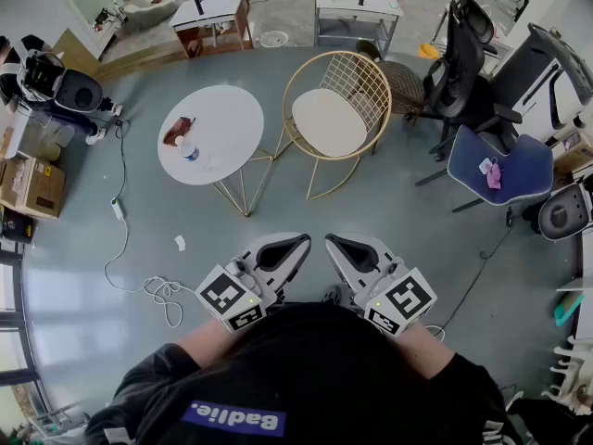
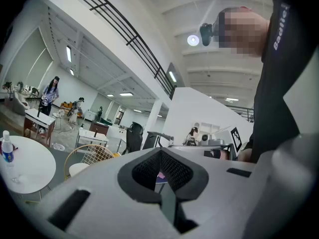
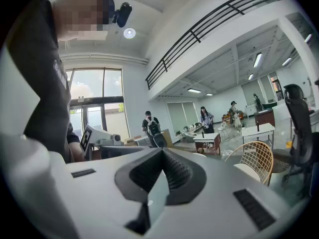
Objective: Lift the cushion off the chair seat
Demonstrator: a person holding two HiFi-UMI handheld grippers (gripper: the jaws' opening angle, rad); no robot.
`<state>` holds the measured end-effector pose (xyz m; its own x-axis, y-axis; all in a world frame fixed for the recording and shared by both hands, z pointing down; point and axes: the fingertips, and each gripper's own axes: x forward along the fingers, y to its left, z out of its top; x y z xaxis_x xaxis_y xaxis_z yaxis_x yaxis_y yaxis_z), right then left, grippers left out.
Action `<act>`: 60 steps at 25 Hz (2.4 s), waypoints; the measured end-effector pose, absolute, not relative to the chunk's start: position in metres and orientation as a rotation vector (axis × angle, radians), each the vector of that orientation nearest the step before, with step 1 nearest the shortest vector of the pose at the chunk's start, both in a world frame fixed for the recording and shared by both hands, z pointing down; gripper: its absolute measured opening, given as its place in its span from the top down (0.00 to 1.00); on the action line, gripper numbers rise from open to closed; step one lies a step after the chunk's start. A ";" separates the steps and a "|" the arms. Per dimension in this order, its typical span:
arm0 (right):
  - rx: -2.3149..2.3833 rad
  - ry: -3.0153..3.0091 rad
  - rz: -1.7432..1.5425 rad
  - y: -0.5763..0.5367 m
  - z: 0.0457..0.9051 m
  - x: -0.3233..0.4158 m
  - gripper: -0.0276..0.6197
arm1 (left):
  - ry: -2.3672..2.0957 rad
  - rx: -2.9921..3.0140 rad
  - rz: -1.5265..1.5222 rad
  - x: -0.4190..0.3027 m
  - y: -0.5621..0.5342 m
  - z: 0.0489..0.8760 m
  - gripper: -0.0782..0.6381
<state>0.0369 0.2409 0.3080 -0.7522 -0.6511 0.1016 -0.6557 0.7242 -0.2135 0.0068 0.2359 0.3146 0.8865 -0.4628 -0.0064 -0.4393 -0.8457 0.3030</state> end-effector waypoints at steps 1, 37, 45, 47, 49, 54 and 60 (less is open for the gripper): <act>1.099 -2.898 0.373 0.240 0.309 0.038 0.92 | -0.675 2.761 -0.111 0.008 0.235 0.315 0.87; 1.030 -2.890 0.414 0.160 0.350 0.087 0.91 | -0.835 2.736 -0.121 0.044 0.160 0.333 0.87; 1.140 -2.833 0.359 0.080 0.349 0.056 0.91 | -0.792 2.782 -0.093 0.010 0.075 0.333 0.87; 1.171 -2.810 0.334 0.059 0.350 0.047 0.91 | -0.772 2.805 -0.086 -0.001 0.053 0.332 0.87; 1.204 -2.783 0.315 0.038 0.353 0.037 0.91 | -0.754 2.823 -0.088 -0.011 0.031 0.332 0.87; 1.267 -2.707 0.325 -0.007 0.364 0.017 0.91 | -0.696 2.814 -0.104 -0.032 -0.019 0.337 0.87; 1.330 -2.633 0.316 -0.054 0.389 0.009 0.91 | -0.662 2.793 -0.097 -0.043 -0.059 0.356 0.87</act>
<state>0.0093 -0.0544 0.3890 -0.5862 -0.7710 0.2489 -0.8080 0.5789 -0.1097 -0.0434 -0.0594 0.3562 0.8934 -0.4493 -0.0035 -0.4313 -0.8596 0.2740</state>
